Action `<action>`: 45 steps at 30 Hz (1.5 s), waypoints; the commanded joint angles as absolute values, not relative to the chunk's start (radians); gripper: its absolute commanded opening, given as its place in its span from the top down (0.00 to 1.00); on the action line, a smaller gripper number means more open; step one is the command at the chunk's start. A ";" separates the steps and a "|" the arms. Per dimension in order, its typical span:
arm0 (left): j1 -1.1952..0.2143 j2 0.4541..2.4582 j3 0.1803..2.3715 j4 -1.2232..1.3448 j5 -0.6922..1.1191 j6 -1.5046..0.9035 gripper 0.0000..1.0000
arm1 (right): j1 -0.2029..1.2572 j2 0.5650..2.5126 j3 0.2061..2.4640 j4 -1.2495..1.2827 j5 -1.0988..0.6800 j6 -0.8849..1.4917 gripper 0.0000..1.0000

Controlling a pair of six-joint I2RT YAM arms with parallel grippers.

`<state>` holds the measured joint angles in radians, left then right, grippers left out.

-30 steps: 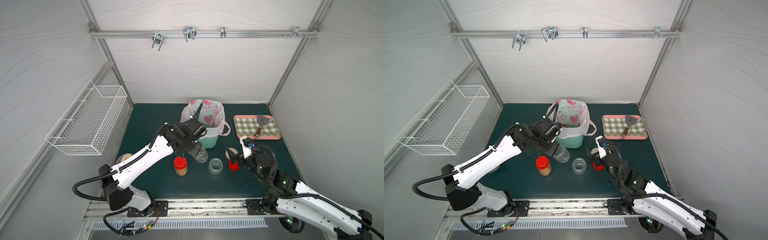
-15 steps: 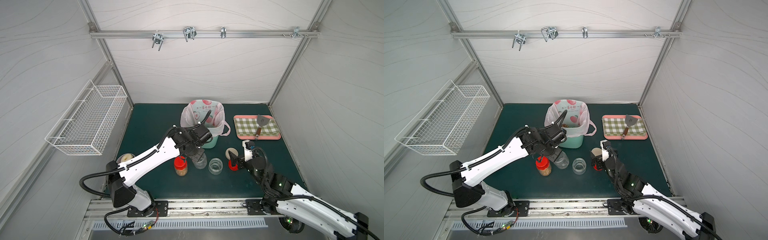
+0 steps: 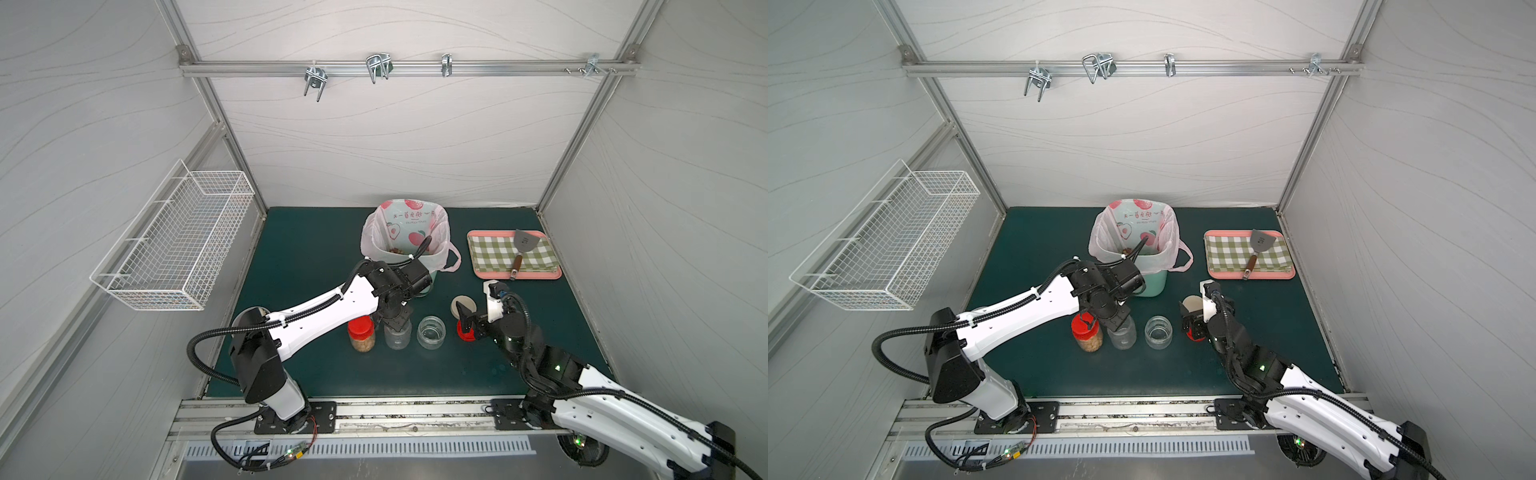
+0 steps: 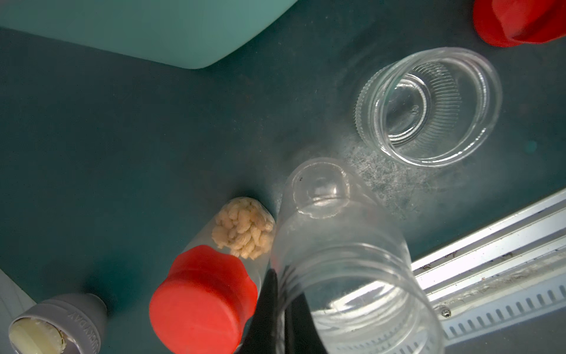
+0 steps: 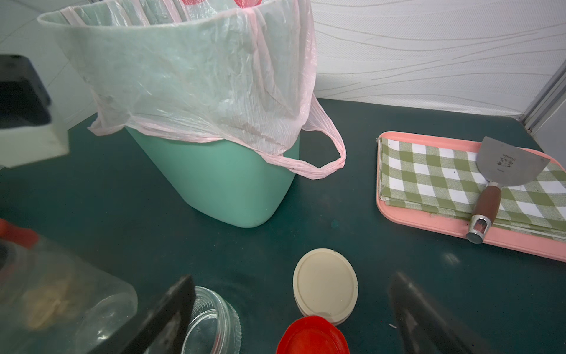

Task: Empty moldy peanuts from jars
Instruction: Place the jar at the center of the board.

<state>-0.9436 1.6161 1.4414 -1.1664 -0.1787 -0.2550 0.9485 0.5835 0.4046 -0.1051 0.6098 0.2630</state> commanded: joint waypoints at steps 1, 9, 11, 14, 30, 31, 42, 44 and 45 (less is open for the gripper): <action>-0.946 1.639 1.451 -1.131 -0.178 -0.240 1.00 | 0.945 0.593 0.422 -0.091 0.616 0.271 0.01; -0.945 1.667 1.446 -1.127 -0.209 -0.225 1.00 | 0.945 0.600 0.428 -0.091 0.616 0.272 0.01; -0.946 1.666 1.436 -1.119 -0.214 -0.224 1.00 | 0.945 0.600 0.426 -0.091 0.617 0.272 0.01; -0.943 1.664 1.426 -1.108 -0.216 -0.222 1.00 | 0.944 0.599 0.426 -0.090 0.616 0.270 0.01; -0.933 1.665 1.396 -1.070 -0.207 -0.209 1.00 | 0.945 0.596 0.425 -0.092 0.620 0.276 0.01; -0.933 1.666 1.392 -1.068 -0.206 -0.209 1.00 | 0.945 0.596 0.425 -0.092 0.621 0.276 0.01; -0.934 1.661 1.370 -1.045 -0.207 -0.210 0.99 | 0.945 0.592 0.423 -0.092 0.620 0.276 0.01; -0.933 1.656 1.369 -1.041 -0.207 -0.210 0.98 | 0.945 0.591 0.423 -0.092 0.620 0.276 0.01; -0.933 1.655 1.368 -1.040 -0.208 -0.212 0.97 | 0.944 0.593 0.423 -0.092 0.620 0.275 0.01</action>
<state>-0.9363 1.6573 1.3632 -1.0584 -0.1963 -0.2127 0.9485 0.6048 0.4046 -0.1051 0.6098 0.2646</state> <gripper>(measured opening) 0.061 0.993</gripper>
